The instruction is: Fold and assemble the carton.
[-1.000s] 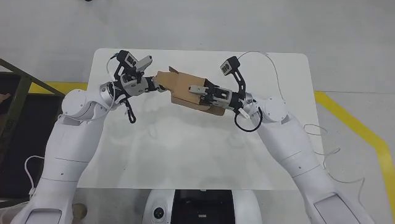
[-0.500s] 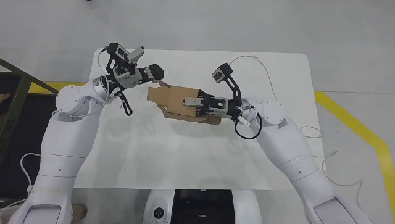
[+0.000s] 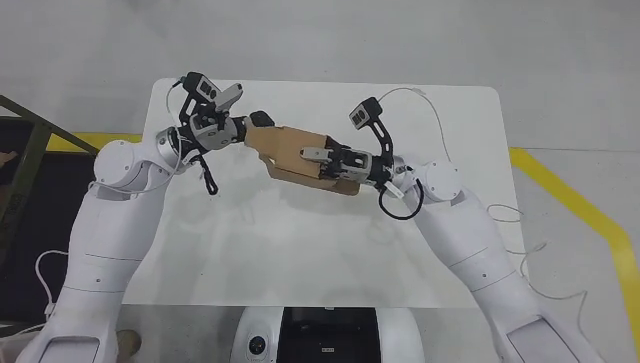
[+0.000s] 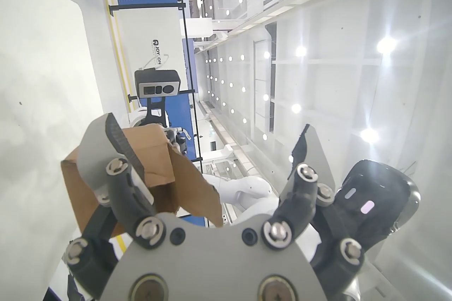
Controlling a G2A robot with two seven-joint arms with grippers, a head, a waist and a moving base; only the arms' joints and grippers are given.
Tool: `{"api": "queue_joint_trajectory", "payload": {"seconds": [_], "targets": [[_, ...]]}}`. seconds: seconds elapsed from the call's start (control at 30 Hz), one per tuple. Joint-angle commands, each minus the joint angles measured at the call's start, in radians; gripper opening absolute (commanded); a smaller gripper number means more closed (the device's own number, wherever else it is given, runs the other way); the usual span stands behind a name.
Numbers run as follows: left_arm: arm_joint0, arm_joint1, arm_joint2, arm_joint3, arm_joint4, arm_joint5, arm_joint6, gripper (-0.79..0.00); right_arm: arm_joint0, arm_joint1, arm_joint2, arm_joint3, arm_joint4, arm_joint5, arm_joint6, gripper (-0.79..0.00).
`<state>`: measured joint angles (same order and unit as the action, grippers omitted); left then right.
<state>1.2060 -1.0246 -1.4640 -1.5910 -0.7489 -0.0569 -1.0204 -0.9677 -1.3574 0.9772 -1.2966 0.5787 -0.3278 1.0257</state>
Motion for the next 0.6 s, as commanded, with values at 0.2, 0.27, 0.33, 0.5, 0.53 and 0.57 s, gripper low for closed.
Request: {"api": "queue_joint_trajectory", "payload": {"seconds": [0.2, 0.27, 0.33, 0.5, 0.53, 0.57], "targets": [[0.033, 0.0, 0.01, -0.038, 0.001, 0.02, 0.001, 0.0, -0.001, -0.002, 0.0, -0.001, -0.003, -0.004, -0.013, -0.785], [0.034, -0.001, 0.014, -0.043, 0.005, 0.021, 0.001, 0.0, -0.003, -0.002, -0.001, -0.002, -0.002, -0.006, -0.014, -0.785], [0.034, -0.001, 0.015, -0.046, 0.008, 0.02, 0.002, 0.0, -0.005, -0.002, -0.001, -0.002, -0.002, -0.005, -0.014, -0.785], [0.033, 0.002, 0.0, -0.048, 0.044, 0.009, 0.022, 0.0, -0.01, 0.001, 0.014, -0.004, -0.004, -0.006, -0.013, -0.785], [0.034, 0.002, -0.007, -0.047, 0.047, 0.007, 0.026, 0.0, -0.012, 0.002, 0.019, -0.004, -0.006, -0.007, -0.014, -0.785], [0.034, 0.003, -0.015, -0.046, 0.05, 0.004, 0.031, 0.0, -0.013, 0.004, 0.024, -0.005, -0.007, -0.007, -0.014, -0.785]]}}
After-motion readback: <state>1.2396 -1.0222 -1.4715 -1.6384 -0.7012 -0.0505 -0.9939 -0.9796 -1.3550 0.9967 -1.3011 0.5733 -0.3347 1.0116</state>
